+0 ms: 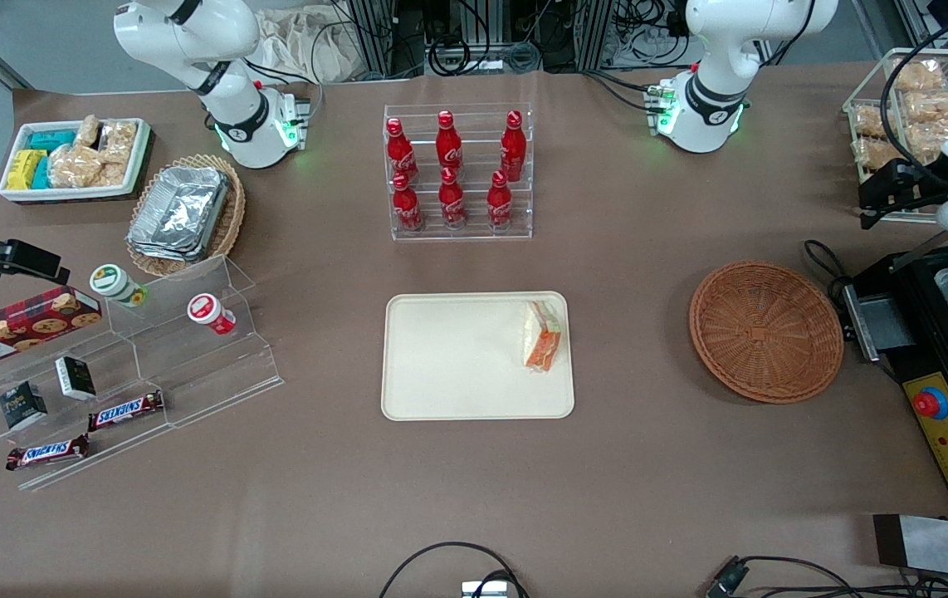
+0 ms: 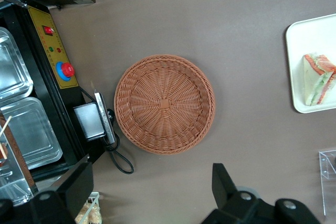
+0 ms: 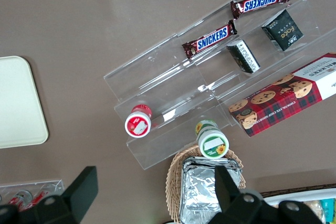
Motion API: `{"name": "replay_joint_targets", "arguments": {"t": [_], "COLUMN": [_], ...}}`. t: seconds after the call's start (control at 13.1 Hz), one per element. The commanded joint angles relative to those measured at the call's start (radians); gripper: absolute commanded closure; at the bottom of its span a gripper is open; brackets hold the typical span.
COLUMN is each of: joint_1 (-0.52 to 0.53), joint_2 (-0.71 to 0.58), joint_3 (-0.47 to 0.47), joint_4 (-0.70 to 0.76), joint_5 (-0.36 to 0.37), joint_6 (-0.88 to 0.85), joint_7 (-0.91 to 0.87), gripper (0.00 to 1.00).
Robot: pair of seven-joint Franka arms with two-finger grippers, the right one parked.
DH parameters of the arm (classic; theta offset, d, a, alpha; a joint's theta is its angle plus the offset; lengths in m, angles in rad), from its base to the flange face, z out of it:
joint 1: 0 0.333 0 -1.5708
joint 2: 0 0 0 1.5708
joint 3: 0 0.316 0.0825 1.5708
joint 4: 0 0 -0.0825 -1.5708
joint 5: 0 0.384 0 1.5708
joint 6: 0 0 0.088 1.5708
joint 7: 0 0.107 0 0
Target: Place sandwich from basket to tray
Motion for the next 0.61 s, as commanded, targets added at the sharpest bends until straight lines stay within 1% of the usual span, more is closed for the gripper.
{"name": "replay_joint_targets", "arguments": {"t": [0.0,0.54], "joint_1": [-0.025,-0.03], "joint_2": [0.0,-0.002], "joint_3": [0.006,0.005], "joint_4": [0.011,0.009], "joint_5": [-0.02,-0.022], "joint_6": [-0.023,-0.016], "joint_7": [0.006,0.005], "gripper": [0.0,0.0]}}
